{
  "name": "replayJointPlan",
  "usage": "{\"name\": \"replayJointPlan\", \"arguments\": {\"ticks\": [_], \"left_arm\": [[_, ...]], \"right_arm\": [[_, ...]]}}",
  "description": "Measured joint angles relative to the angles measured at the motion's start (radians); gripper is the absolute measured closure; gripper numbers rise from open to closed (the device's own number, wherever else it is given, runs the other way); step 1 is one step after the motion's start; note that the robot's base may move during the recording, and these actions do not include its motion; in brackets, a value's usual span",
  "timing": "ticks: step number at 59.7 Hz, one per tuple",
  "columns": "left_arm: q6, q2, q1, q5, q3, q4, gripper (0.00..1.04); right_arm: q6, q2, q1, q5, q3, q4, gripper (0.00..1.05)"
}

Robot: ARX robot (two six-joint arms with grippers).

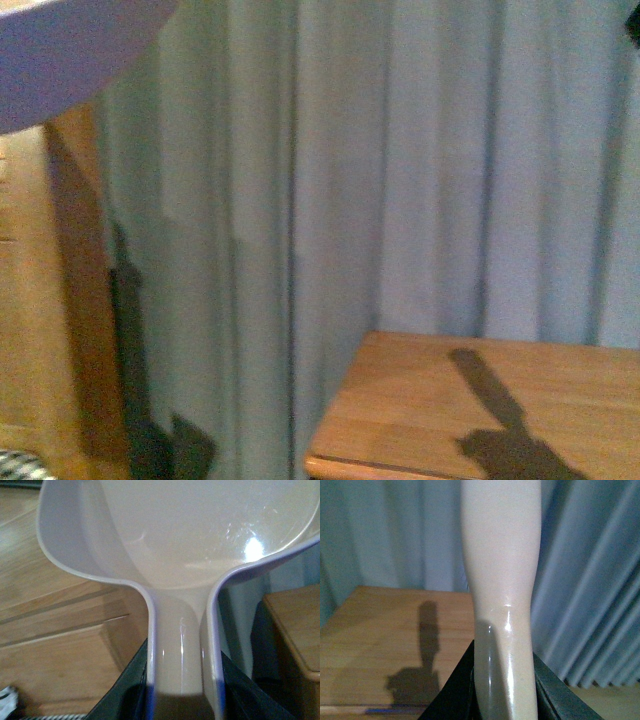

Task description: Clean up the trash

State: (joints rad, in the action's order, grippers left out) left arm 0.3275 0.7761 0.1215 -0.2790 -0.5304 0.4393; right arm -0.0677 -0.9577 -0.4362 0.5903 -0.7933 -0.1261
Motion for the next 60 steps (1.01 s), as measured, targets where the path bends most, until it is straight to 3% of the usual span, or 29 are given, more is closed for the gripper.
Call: {"name": "replayJointPlan", "arguments": {"ticks": [60], "left_arm": [[-0.002,-0.002,0.002,0.001,0.006,-0.001,0.78]], "right_arm": [[0.0,-0.004,0.0,0.003,0.001,0.002,0.85]]}}
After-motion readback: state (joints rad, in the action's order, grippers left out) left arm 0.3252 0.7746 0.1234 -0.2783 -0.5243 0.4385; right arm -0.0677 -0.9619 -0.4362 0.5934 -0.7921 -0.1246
